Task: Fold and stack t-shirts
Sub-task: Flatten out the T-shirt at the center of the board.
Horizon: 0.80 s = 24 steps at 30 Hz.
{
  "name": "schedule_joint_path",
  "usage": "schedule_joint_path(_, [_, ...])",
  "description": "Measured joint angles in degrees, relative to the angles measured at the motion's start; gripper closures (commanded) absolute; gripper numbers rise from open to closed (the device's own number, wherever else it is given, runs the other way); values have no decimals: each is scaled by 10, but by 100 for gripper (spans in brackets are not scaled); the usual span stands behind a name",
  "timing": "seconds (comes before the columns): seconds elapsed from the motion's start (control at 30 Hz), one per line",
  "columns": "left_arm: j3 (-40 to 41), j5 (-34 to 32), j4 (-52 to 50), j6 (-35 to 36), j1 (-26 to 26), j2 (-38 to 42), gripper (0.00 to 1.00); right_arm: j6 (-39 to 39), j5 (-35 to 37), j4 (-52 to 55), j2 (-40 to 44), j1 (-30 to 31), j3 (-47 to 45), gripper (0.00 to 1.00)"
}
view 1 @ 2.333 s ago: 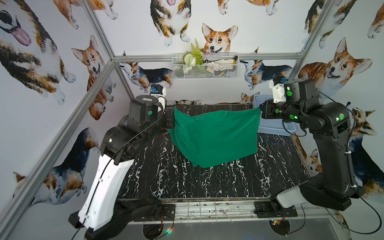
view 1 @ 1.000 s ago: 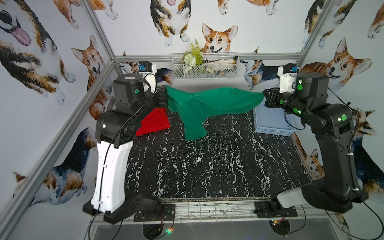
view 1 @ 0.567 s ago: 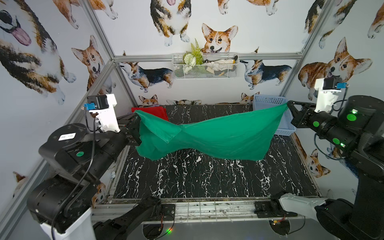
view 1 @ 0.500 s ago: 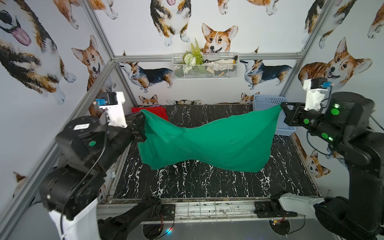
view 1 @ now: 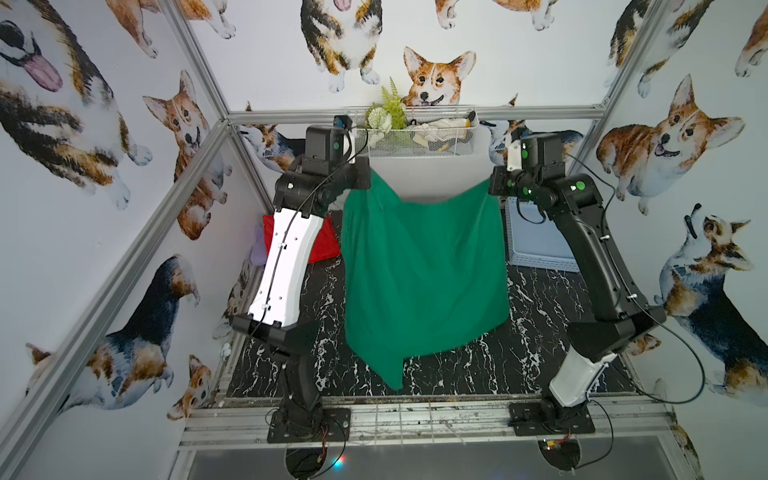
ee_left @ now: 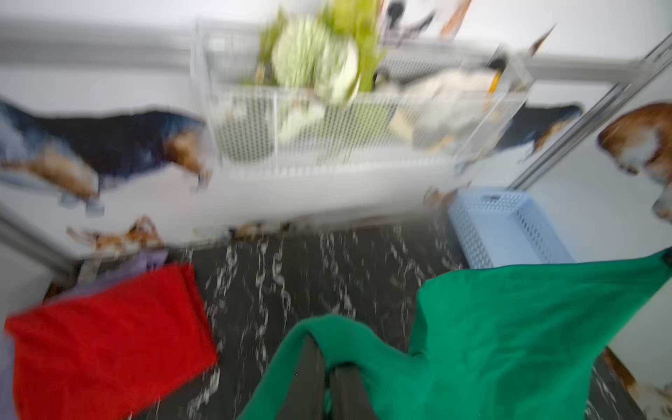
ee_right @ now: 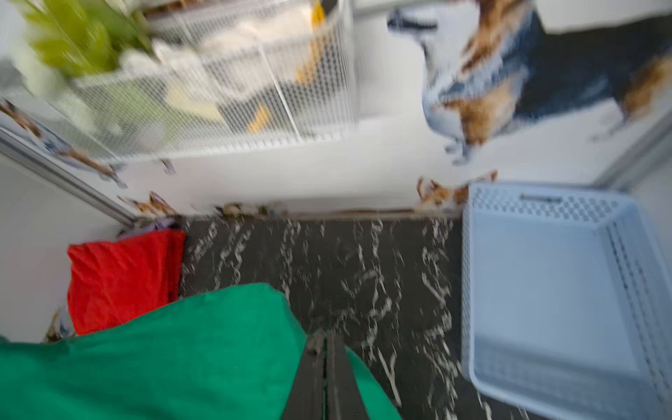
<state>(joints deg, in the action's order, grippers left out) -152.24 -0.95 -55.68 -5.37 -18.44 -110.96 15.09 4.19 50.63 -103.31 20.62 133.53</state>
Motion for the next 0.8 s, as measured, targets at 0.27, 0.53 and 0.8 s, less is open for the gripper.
schedule_joint_path(0.27, [84, 0, 88, 49, 0, 107, 100, -46, -1, -37, -9, 4, 127, 100])
schedule_joint_path(0.53, [371, -23, 125, 46, -6, 322, 100, -56, 40, -60, 192, 40, -182, 100])
schedule_joint_path(0.8, [774, -52, 46, -86, -9, 644, 61, 71, 90, -7, 456, 65, -518, 91])
